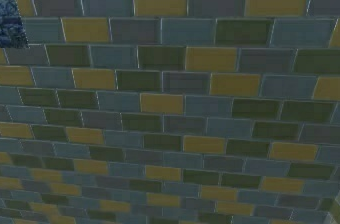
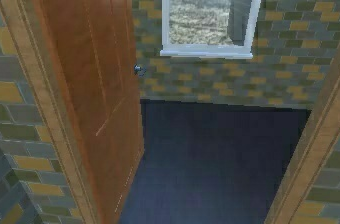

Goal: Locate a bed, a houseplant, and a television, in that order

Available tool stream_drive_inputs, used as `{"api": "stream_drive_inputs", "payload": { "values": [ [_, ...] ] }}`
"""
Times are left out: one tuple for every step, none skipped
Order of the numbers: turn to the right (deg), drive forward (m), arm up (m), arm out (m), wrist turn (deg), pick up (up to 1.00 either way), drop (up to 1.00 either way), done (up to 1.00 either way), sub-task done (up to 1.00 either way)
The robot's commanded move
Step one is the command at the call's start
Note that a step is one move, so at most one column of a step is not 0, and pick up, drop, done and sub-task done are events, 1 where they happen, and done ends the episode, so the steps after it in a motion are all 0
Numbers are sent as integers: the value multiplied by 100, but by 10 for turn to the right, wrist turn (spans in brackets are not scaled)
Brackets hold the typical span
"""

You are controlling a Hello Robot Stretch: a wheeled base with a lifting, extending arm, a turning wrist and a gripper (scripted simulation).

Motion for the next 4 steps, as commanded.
{"api": "stream_drive_inputs", "payload": {
  "values": [
    [0, 10, 0, 0, 0, 0, 0, 0, 0],
    [-450, 0, 0, 0, 0, 0, 0, 0, 0],
    [-330, 0, 0, 0, 0, 0, 0, 0, 0],
    [0, 85, 0, 0, 0, 0, 0, 0, 0]
  ]
}}
